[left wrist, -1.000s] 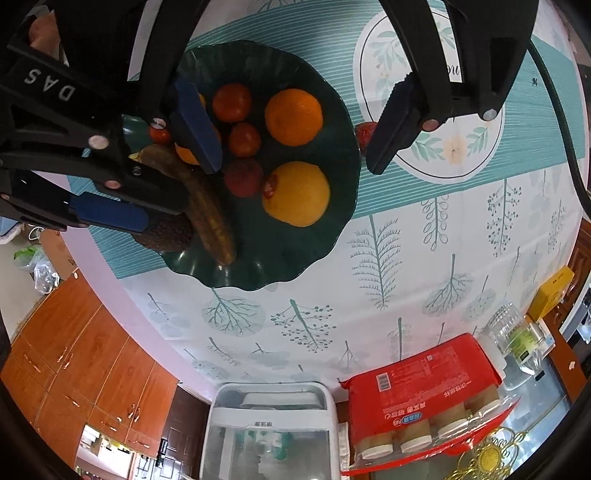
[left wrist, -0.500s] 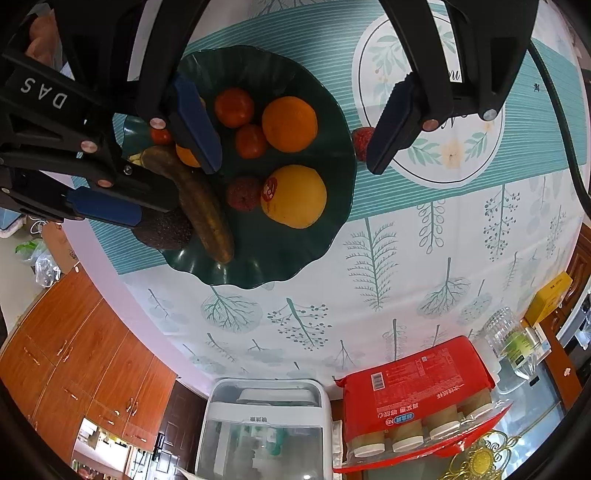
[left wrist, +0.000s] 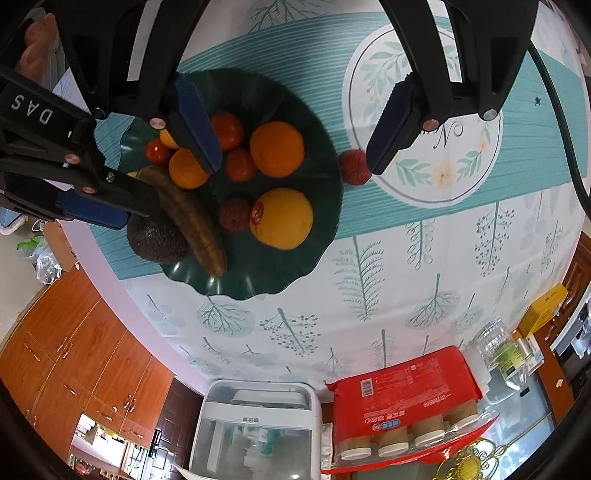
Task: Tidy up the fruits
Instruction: 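Withdraw both tools and bring the left tool to the red lychee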
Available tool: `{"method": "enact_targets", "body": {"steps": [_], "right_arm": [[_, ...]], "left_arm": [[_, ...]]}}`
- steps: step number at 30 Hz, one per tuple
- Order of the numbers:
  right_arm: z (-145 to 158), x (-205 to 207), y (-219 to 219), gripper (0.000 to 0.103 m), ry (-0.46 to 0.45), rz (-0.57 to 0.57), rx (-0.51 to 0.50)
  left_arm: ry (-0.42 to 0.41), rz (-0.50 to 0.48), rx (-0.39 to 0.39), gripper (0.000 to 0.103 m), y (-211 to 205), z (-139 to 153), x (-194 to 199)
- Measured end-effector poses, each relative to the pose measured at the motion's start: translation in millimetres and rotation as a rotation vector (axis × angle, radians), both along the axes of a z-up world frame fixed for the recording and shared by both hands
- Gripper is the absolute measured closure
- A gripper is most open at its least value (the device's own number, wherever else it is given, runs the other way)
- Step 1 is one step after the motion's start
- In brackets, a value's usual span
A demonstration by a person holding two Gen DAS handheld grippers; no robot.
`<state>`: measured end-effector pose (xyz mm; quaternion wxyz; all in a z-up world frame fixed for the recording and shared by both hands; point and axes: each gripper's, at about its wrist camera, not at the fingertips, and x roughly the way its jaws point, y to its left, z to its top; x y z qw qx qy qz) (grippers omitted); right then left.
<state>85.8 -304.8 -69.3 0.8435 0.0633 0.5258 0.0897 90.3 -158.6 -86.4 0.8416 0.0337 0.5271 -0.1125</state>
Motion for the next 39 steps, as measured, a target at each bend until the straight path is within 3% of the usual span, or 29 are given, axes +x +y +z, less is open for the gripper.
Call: {"method": "enact_targets", "body": {"steps": [20,26,33,39], "right_arm": [[-0.2,-17.7,60.5,0.062,0.013,-0.024,-0.004],[-3.9,-21.1,75.4,0.062,-0.007,-0.059,-0.022],[-19.9,-29.2,81.6,0.062,0.0,-0.146,-0.018],[-34.0,-44.8,80.2,0.061,-0.007,-0.252,-0.021]], "left_arm": [[0.04,0.107,-0.006,0.024,108.4,-0.5,6.5],[0.037,0.025,0.025,0.024,112.6,-4.3,15.4],[0.05,-0.162,0.056,0.026,91.5,-27.6,23.8],[0.093,-0.308,0.033,0.036,75.6,-49.0,33.8]]}}
